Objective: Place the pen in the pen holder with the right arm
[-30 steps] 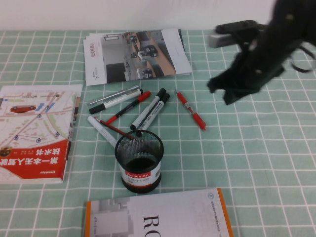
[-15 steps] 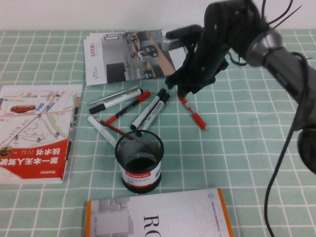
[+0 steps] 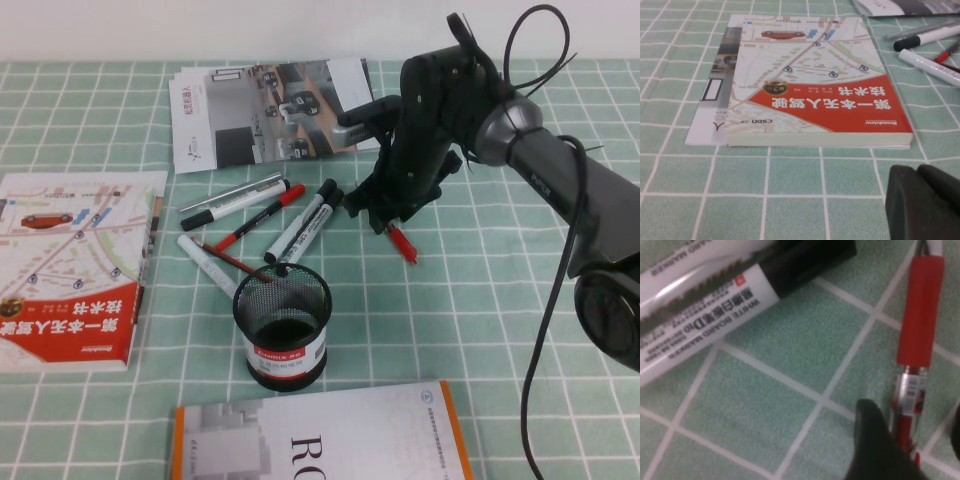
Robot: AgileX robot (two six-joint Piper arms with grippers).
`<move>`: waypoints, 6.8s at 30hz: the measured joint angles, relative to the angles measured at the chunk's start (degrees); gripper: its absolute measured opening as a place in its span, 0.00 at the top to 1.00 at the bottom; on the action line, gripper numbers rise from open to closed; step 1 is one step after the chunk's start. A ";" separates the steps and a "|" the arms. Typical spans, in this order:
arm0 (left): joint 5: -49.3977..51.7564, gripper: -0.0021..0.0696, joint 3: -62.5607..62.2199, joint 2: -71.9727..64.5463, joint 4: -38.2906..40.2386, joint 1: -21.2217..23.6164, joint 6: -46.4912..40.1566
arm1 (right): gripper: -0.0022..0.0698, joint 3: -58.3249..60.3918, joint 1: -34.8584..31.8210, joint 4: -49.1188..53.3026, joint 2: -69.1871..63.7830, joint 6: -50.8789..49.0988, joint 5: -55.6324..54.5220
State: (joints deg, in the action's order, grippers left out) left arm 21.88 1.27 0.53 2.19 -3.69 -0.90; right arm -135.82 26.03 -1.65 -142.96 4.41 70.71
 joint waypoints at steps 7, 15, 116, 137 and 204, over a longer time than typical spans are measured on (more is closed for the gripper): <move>0.00 0.98 0.00 0.00 0.00 0.00 0.00 | 0.55 -0.23 0.00 0.23 -0.51 1.29 0.00; 0.00 0.98 0.00 0.00 0.00 0.00 0.00 | 0.67 -0.48 0.00 -0.27 -0.73 1.29 0.15; 0.04 0.98 0.00 0.00 0.00 0.00 0.00 | 0.80 94.33 14.99 22.39 37.41 -19.72 -128.71; 0.04 0.98 0.00 0.00 0.00 0.00 0.00 | 0.75 94.33 14.99 27.36 54.84 -26.19 -101.45; 0.04 0.98 0.00 0.03 0.00 0.00 0.00 | 1.00 137.40 -25.67 31.34 143.43 -38.87 -60.94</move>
State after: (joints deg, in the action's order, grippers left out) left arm 21.92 1.27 0.55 2.19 -3.69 -0.90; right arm 1.58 0.35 29.69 0.48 -34.46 9.77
